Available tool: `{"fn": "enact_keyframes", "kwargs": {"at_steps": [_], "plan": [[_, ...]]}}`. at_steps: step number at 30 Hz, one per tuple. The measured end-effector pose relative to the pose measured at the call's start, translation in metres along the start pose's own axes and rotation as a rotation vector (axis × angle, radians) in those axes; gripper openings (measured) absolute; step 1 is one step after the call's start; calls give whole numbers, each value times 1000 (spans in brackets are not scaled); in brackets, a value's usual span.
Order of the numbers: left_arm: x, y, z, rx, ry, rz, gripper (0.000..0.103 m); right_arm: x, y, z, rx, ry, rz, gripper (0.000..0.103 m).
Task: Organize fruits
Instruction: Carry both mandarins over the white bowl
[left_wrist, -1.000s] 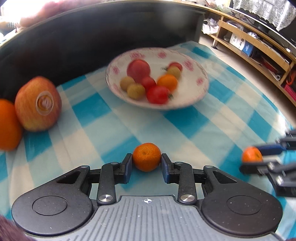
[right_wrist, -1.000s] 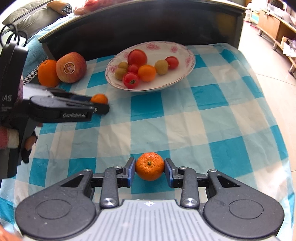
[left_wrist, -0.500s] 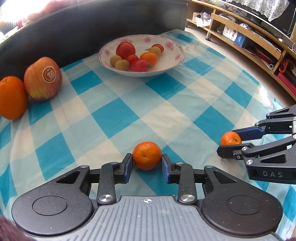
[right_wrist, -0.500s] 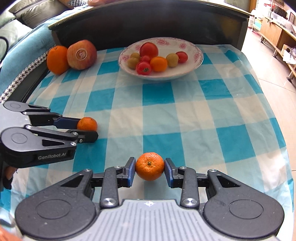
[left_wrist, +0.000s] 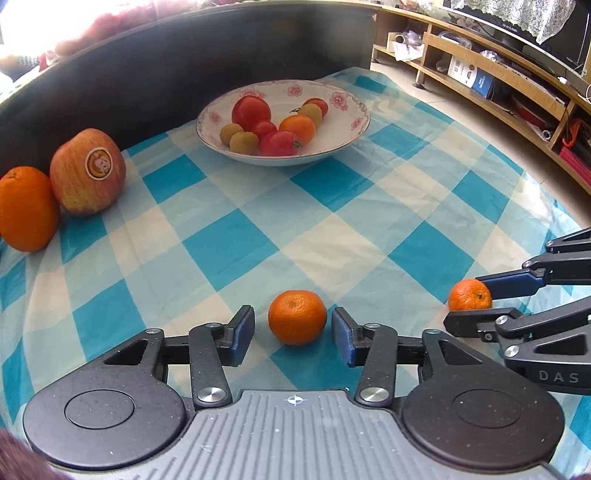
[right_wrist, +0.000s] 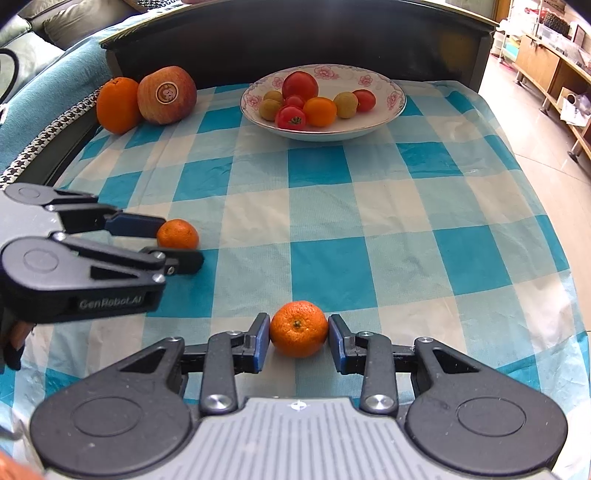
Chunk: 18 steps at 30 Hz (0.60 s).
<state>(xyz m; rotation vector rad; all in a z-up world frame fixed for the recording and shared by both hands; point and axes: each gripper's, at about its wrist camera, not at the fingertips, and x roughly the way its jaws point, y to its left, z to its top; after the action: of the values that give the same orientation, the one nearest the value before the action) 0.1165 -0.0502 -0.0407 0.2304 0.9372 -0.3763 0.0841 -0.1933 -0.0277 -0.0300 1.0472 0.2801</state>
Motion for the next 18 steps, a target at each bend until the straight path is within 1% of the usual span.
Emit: {"fn": "enact_keyframes", "kwargs": {"at_steps": [1, 2, 4, 9, 13, 15, 18], "plan": [[1, 1, 0, -2, 0, 1, 53, 0, -1, 0, 0, -1, -1, 37], [1, 1, 1, -5, -5, 1, 51, 0, -1, 0, -1, -2, -3, 37], [2, 2, 2, -5, -2, -2, 41, 0, 0, 0, -6, -3, -7, 37], [-2, -5, 1, 18, 10, -7, 41, 0, 4, 0, -26, 3, -27, 37], [-11, -9, 0, 13, -5, -3, 41, -2, 3, -1, -24, 6, -38, 37], [-17, -9, 2, 3, -6, 1, 41, -7, 2, 1, -21, -6, -42, 37], [-28, -7, 9, -16, -38, -14, 41, -16, 3, 8, -21, -33, -43, 37]]}}
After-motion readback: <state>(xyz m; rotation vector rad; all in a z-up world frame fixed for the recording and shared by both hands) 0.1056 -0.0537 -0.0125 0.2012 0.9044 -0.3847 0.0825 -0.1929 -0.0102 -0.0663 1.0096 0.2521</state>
